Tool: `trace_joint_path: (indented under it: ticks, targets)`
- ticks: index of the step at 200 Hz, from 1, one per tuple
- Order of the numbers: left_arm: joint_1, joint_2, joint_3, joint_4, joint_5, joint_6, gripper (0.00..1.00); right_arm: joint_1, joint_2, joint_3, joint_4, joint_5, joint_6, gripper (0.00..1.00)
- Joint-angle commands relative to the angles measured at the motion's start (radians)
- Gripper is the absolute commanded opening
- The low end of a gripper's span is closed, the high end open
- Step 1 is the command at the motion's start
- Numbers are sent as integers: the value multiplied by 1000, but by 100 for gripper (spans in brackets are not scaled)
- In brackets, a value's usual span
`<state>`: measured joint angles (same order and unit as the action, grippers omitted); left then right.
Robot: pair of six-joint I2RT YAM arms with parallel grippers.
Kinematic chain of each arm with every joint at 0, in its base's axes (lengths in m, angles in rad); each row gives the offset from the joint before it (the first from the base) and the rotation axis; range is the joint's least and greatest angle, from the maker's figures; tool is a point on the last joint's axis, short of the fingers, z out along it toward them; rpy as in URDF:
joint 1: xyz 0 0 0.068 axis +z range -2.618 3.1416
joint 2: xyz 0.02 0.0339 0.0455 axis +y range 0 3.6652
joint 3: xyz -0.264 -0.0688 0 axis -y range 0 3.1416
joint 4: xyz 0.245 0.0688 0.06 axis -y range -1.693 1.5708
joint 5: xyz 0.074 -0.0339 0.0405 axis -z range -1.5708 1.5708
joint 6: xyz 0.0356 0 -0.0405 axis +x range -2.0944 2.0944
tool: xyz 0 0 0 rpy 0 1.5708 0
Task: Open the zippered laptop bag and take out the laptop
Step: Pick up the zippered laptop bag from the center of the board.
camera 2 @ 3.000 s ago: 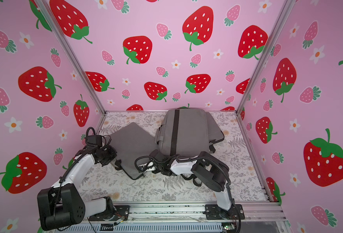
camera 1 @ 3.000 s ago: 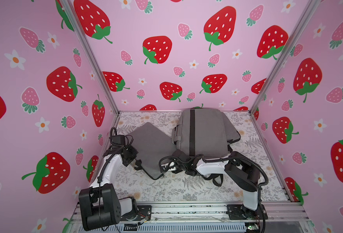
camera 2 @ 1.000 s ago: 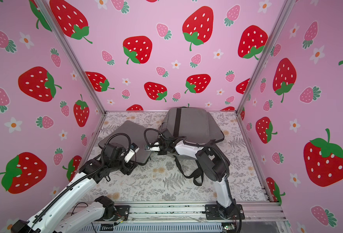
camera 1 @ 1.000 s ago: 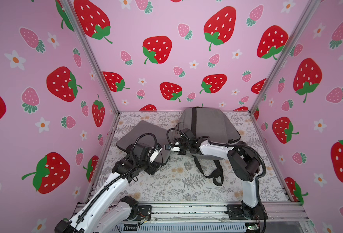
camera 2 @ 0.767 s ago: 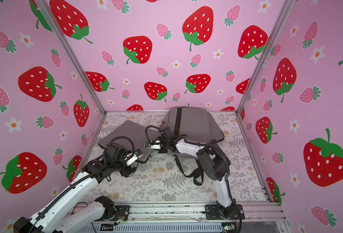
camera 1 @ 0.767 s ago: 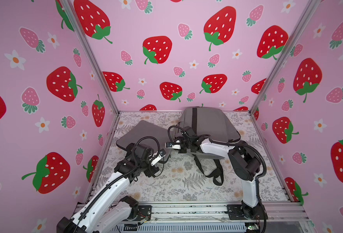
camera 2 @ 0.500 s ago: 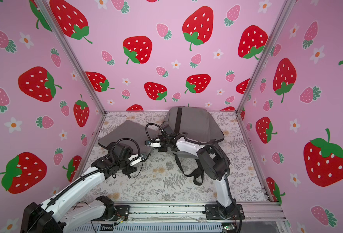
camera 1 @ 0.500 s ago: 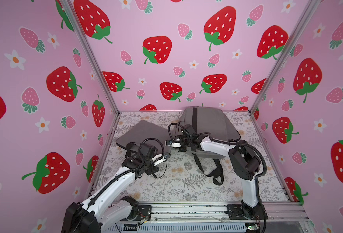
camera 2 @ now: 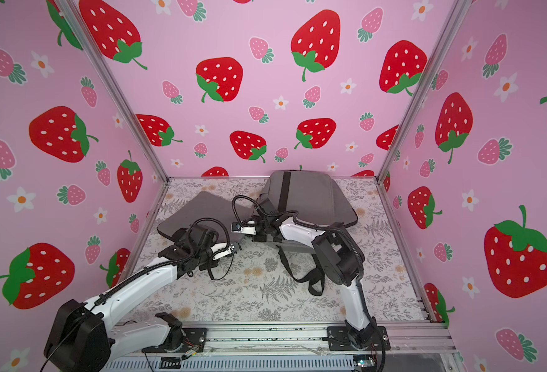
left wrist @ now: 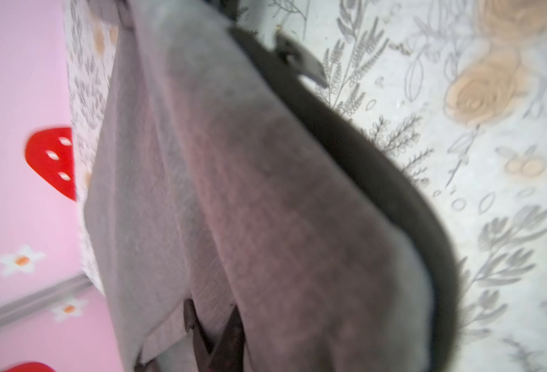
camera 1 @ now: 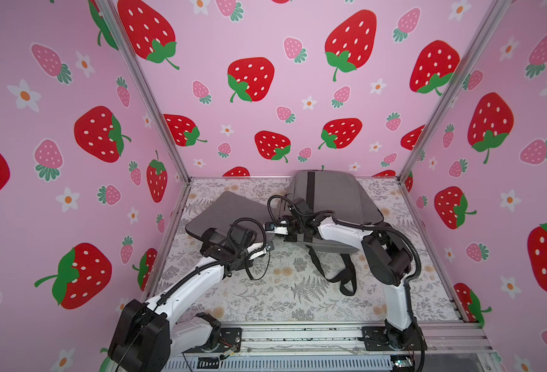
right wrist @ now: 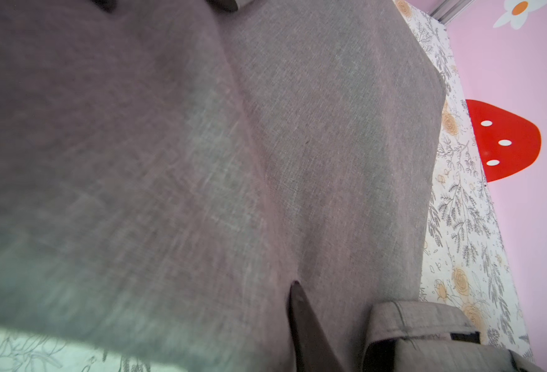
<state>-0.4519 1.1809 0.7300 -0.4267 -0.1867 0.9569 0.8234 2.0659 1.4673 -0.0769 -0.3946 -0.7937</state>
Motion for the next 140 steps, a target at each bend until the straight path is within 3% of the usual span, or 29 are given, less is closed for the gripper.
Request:
trace_joint_path:
  ticks: [1, 40, 88, 114, 140]
  targets:
    - [-5, -12, 60, -26, 20, 9, 0, -27, -13, 36, 52, -33, 40, 24]
    - [-5, -48, 72, -39, 51, -28, 0, -29, -39, -3, 100, 18, 65, 31]
    - [0, -66, 55, 3, 98, -84, 0, -29, -164, -139, 219, 107, 175, 57]
    - [7, -60, 59, -4, 117, -93, 0, -31, -284, -267, 270, 147, 317, 61]
    - [13, -58, 63, -4, 148, -108, 0, -32, -415, -389, 278, 59, 563, 61]
